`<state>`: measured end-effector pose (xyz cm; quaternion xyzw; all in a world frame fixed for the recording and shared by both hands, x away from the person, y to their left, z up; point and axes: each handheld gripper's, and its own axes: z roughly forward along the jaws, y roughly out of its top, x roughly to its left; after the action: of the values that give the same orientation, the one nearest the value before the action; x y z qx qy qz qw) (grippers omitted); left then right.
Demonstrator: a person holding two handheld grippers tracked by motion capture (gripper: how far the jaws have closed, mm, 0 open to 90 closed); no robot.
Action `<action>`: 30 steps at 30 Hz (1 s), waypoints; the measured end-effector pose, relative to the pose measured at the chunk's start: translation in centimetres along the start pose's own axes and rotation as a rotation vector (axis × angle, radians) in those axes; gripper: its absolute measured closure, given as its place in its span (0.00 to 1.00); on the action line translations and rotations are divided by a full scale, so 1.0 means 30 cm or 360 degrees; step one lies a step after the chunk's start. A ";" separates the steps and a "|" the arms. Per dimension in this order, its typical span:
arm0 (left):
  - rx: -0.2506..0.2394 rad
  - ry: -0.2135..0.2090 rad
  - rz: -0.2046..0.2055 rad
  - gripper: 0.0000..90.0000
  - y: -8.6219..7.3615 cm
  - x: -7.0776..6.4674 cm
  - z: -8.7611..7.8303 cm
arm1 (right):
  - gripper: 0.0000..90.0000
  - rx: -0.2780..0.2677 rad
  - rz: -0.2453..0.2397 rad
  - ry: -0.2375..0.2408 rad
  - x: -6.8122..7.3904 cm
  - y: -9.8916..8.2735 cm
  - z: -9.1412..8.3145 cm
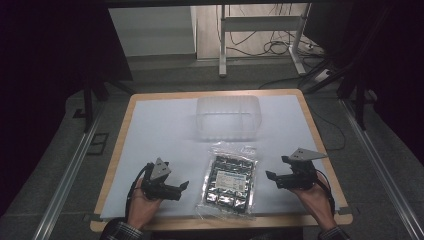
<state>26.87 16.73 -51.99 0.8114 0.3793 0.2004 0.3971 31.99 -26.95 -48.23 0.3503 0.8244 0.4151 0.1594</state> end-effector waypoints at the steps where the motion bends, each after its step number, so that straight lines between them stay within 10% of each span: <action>1: 0.0002 -0.0010 0.0007 0.03 -0.001 0.000 0.002 | 0.15 0.0000 0.0000 0.0000 0.000 0.000 0.000; 30: -0.0030 -0.0069 0.0113 0.00 -0.002 -0.013 0.010 | 0.04 -0.0007 -0.0096 0.0119 0.015 -0.004 0.029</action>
<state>26.79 16.32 -52.22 0.8247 0.3396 0.2003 0.4056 32.09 -26.17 -48.83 0.3092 0.8390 0.4247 0.1417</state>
